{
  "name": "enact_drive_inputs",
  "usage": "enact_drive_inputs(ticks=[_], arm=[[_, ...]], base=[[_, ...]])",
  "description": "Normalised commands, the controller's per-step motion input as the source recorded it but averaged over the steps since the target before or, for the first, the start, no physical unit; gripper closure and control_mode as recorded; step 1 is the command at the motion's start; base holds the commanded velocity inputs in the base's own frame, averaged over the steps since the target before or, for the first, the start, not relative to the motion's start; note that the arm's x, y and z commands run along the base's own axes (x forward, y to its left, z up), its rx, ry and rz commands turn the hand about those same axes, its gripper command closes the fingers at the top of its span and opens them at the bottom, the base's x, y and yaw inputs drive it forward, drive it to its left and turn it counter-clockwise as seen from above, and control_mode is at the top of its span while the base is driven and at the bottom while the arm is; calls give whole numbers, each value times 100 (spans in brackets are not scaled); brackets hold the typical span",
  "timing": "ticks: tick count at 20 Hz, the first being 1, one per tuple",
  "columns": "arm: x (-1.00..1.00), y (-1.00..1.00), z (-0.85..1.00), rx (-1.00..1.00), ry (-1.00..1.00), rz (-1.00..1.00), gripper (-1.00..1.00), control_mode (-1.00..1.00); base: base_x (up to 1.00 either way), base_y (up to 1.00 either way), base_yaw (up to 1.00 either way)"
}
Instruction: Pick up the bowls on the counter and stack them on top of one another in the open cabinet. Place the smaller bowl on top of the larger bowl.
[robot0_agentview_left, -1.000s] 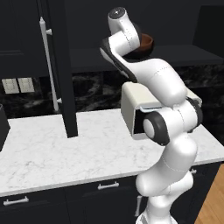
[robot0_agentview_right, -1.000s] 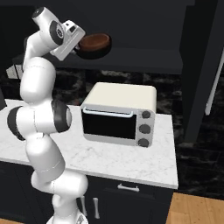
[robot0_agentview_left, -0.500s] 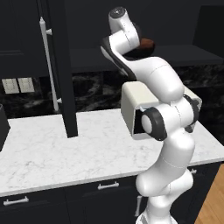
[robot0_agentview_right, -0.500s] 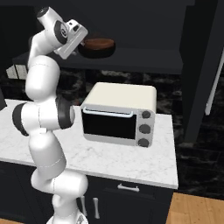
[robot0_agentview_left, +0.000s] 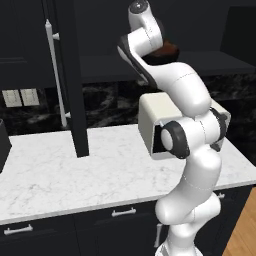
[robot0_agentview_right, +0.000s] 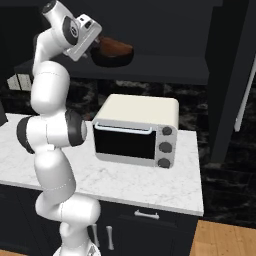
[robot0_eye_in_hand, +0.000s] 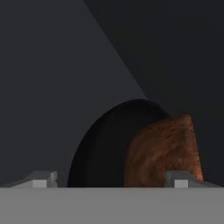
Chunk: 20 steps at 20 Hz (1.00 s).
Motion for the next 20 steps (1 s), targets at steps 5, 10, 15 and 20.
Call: enact_drive_inputs(ticks=[5,10,15,20], arm=[[-24,6,0,0,-7,7,-100,-100],[-49,6,8,0,-7,7,-100,-100],[-100,-14,4,0,-15,0,-100,-100],[-100,-29,-4,6,-2,-13,-100,-100]], base=[[0,0,0],[0,0,0],[0,0,0],[0,0,0]])
